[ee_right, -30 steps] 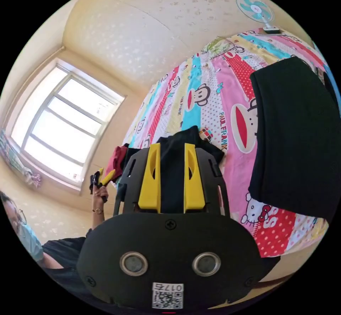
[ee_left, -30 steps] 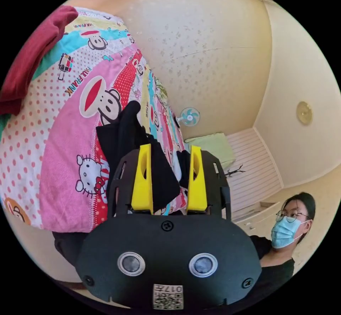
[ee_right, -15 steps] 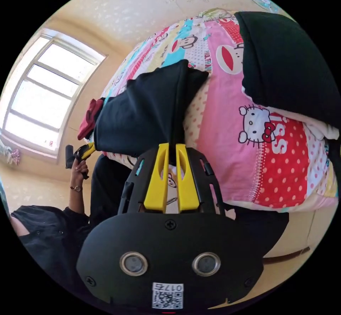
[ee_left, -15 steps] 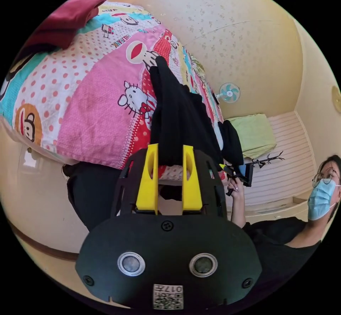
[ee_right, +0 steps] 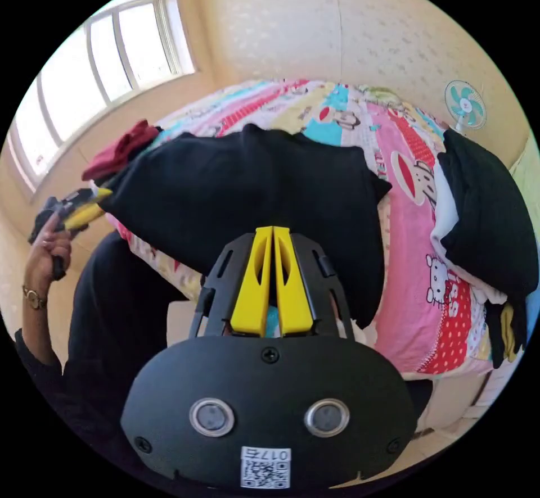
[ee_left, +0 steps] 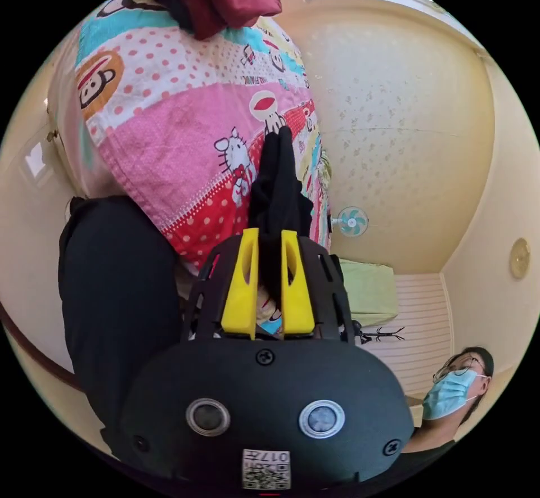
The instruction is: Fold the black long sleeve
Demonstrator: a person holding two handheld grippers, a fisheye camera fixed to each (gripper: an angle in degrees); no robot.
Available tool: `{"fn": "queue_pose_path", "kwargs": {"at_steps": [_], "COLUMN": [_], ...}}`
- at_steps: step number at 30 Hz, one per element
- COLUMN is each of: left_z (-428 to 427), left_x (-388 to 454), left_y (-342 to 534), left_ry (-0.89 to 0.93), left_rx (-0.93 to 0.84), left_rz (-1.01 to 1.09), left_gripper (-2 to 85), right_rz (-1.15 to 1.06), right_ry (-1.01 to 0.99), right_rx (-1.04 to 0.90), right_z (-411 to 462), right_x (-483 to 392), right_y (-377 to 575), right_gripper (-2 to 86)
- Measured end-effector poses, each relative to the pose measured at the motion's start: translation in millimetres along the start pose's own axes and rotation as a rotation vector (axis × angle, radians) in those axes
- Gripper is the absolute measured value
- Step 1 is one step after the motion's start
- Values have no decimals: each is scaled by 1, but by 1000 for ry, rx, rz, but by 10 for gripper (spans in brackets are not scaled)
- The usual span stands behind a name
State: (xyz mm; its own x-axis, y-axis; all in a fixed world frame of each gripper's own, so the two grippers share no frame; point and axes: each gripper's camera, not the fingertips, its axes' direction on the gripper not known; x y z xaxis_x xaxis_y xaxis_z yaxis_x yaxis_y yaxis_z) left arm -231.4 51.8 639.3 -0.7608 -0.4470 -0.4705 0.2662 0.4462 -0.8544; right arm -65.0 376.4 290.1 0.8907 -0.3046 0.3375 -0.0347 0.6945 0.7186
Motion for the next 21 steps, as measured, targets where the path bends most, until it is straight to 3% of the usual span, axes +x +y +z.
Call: {"fn": "queue_pose_path", "kwargs": {"at_steps": [2,4,7,10,14,17,21], "left_z": [2,21,85,158,216,206,169], "left_x": [65,127,205,232,210,181,132], "left_y": [14,31,75,127,167,161,133], "left_ry": [-60,-123,-110,-41,91,225,-67], "left_rx": [30,7,-172,-361,-562,-546,-304], "left_rz": [189,408,692,842,814,738,592], "left_gripper": [53,52,52,56,70,92,144], "right_rz": [-7,66,256,377,435,475,526], "right_ry": [18,-59,-260,-320,-423,-442,-586], "right_rx": [102,85,188,252,233,255,261], "right_z": [-3,-16,-41,-50,-46,-51,-47], "right_x": [-5,9,54,100,139,150,171], "right_y": [17,31,71,114,152,183,210], "right_gripper": [8,6,5,5,6,10,25]}}
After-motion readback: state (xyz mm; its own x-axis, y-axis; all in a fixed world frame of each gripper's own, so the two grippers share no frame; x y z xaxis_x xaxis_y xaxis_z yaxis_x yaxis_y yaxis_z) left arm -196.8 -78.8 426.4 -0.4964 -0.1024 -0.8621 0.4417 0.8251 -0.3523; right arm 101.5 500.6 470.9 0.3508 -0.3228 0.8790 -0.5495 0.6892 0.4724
